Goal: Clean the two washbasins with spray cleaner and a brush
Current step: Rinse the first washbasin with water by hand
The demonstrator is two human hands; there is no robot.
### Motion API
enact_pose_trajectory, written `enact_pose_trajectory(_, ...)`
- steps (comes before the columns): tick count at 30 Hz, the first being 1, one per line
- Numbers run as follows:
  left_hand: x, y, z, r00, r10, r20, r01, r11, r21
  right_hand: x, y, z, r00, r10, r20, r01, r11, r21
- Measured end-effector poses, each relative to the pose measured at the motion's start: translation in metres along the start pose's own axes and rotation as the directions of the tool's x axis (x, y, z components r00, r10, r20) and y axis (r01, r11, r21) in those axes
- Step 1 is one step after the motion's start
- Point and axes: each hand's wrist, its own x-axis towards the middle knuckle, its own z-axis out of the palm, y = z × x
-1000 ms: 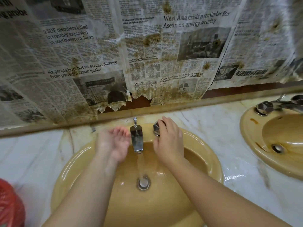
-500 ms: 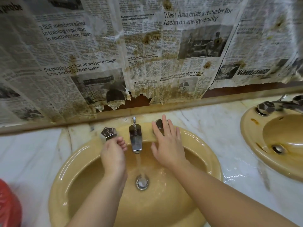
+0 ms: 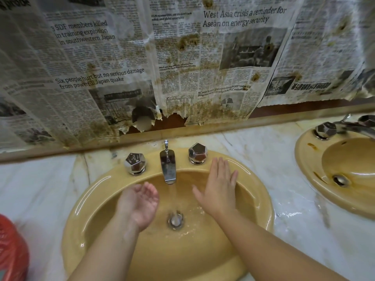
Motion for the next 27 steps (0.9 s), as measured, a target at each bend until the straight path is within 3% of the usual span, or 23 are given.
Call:
enact_pose_trajectory(4,-0.029,0.020,0.056,0.977,0.193,0.094,-0.209,0.958,0.198,0.037,-0.008,-0.011,0.991,0.077,0.112,-0.073,0.996,-0.047)
enact_pose_trajectory(7,-0.039,-0.002,0.110,0.947,0.177,0.268,-0.266,0.900,0.344,0.057,-0.011,-0.006,0.978,0.106,0.179,-0.089,0.991,-0.101)
enact_pose_trajectory(9,-0.038,-0.030,0.127,0.935,0.074,0.347,-0.270,0.782,0.562,0.052,-0.014,0.005,0.983,0.066,0.173,-0.040,0.988,-0.149)
enact_pose_trajectory(11,-0.033,-0.053,0.118,0.933,0.035,0.358,-0.307,0.596,0.742,0.031,-0.017,0.016,0.990,-0.037,0.140,0.058,0.986,-0.154)
enact_pose_trajectory(15,-0.026,-0.062,0.064,0.853,0.216,0.476,-0.520,0.255,0.815,-0.010,-0.027,0.027,0.971,-0.103,0.217,0.135,0.981,-0.139)
enact_pose_trajectory(17,-0.028,-0.058,0.037,0.825,0.257,0.504,-0.547,0.135,0.826,-0.027,-0.028,0.038,0.969,-0.122,0.214,0.151,0.981,-0.124)
enact_pose_trajectory(19,-0.031,-0.054,0.015,0.825,0.271,0.496,-0.539,0.116,0.834,-0.035,-0.030,0.042,0.975,-0.145,0.168,0.135,0.988,0.072)
enact_pose_trajectory(21,-0.032,-0.048,-0.003,0.827,0.300,0.476,-0.528,0.122,0.841,-0.040,-0.042,0.036,0.990,-0.075,0.120,0.020,0.914,0.406)
enact_pose_trajectory(22,-0.029,-0.044,-0.013,0.822,0.325,0.467,-0.525,0.115,0.844,-0.039,-0.052,0.031,0.982,0.043,0.184,-0.143,0.805,0.576)
enact_pose_trajectory(23,-0.026,-0.038,-0.022,0.817,0.347,0.461,-0.522,0.102,0.847,-0.034,-0.061,0.029,0.922,0.192,0.336,-0.383,0.576,0.722)
enact_pose_trajectory(24,-0.023,-0.033,-0.031,0.815,0.360,0.454,-0.517,0.098,0.851,-0.030,-0.070,0.029,0.805,0.249,0.538,-0.589,0.228,0.776)
enact_pose_trajectory(25,-0.021,-0.027,-0.039,0.816,0.367,0.447,-0.511,0.095,0.855,-0.027,-0.075,0.033,0.677,0.211,0.705,-0.701,-0.105,0.705)
enact_pose_trajectory(26,-0.020,-0.022,-0.047,0.815,0.377,0.440,-0.508,0.100,0.856,-0.024,-0.079,0.035,0.587,0.135,0.798,-0.729,-0.340,0.594)
enact_pose_trajectory(27,-0.018,-0.018,-0.055,0.816,0.390,0.427,-0.500,0.107,0.859,-0.021,-0.081,0.040,0.550,0.073,0.832,-0.712,-0.480,0.513)
